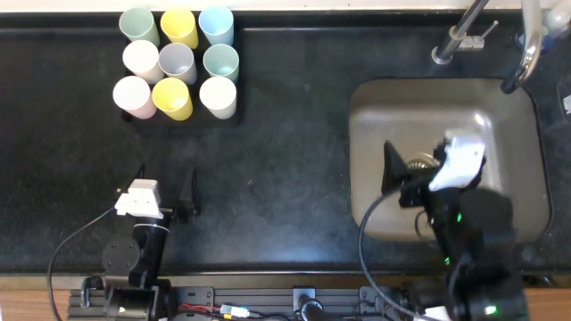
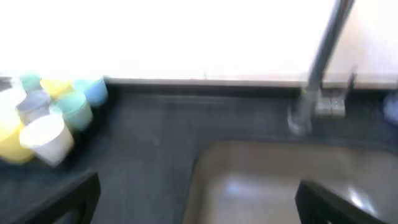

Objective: Store Cups

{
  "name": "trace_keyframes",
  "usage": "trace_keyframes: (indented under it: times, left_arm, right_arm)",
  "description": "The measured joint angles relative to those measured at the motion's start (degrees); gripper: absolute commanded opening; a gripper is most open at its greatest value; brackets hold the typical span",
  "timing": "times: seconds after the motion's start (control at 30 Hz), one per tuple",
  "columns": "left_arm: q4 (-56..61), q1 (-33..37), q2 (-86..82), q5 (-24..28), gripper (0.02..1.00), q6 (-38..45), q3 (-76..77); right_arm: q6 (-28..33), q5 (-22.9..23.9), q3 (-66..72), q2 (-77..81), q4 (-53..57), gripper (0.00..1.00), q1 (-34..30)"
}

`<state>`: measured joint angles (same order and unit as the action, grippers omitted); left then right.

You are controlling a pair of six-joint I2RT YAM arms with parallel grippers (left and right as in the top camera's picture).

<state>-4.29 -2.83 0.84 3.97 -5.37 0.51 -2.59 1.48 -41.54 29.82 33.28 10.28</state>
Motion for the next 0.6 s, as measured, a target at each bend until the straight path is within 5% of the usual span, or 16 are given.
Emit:
trace_keyframes:
  times: [0.3,0.6]
  left_arm:
    - [0.0,0.0,0.0,0.1,1.000,0.0,0.0]
    - [0.0,0.0,0.0,0.1,1.000,0.0,0.0]
  right_arm:
    - [0.4,0.2,26.9,-26.9,-13.3,0.998,0.0]
    - [5.6,3.1,37.7,-29.0,-38.1,0.996,0.0]
